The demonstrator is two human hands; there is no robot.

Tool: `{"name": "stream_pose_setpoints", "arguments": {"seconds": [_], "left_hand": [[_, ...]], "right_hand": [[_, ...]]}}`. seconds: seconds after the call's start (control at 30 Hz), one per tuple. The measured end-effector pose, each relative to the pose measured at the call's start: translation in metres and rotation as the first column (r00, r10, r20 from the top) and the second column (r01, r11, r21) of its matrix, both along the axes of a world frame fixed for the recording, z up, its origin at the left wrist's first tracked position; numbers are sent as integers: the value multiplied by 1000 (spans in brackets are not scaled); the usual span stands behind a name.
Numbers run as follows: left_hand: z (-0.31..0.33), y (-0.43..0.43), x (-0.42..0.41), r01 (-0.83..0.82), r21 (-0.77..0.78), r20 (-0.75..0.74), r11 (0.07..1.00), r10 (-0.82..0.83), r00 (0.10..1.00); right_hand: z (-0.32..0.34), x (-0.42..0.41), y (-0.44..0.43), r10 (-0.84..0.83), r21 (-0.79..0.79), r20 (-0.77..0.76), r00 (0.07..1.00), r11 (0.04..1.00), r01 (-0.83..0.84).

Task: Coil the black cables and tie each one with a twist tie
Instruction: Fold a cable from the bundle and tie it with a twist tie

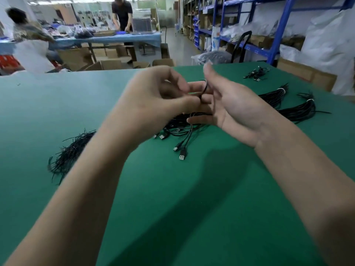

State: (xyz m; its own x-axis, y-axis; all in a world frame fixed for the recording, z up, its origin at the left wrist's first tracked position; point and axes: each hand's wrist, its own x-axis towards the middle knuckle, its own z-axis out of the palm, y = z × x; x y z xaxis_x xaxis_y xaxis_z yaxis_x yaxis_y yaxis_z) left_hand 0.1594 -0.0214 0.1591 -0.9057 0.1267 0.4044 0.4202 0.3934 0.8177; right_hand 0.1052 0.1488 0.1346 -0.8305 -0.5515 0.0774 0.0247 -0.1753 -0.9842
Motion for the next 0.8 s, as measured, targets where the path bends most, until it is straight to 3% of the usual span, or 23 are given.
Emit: {"name": "stream_pose_setpoints", "arguments": {"seconds": [0.1,0.17,0.23,0.3,0.37,0.5,0.63,0.7,0.8], "left_hand": [[-7,10,4,-8,-251,47,968,21,999],[-10,2,-2,-98,-323,-24,941,96,995],[-15,-7,-10,-217,-429,-178,877,153,972],[-25,-9,-17,-134,-510,-177,850,48,983],[-36,-4,-20,-38,-534,-137,845,-41,990],[-49,1,-26,-45,-488,-123,872,-17,992],[-36,-12,-20,4,-445,-54,895,-32,998],[-29,-14,-15,4,-482,-70,876,-43,997],[-24,-8,-10,-20,-481,-171,877,-71,983]], "right_hand": [[-5,5,3,-157,-9,-2,988,988,157],[-9,5,11,-191,-8,-5,982,982,191],[-11,8,20,-53,59,-16,998,997,54],[-10,11,26,121,169,-21,992,979,-116],[-9,12,29,190,244,-24,982,953,-178],[-7,10,41,153,373,-98,983,922,-107],[-3,5,65,251,684,-256,934,730,-8],[2,4,77,307,734,-263,915,679,-17],[4,4,82,348,722,-228,909,687,-82]]}}
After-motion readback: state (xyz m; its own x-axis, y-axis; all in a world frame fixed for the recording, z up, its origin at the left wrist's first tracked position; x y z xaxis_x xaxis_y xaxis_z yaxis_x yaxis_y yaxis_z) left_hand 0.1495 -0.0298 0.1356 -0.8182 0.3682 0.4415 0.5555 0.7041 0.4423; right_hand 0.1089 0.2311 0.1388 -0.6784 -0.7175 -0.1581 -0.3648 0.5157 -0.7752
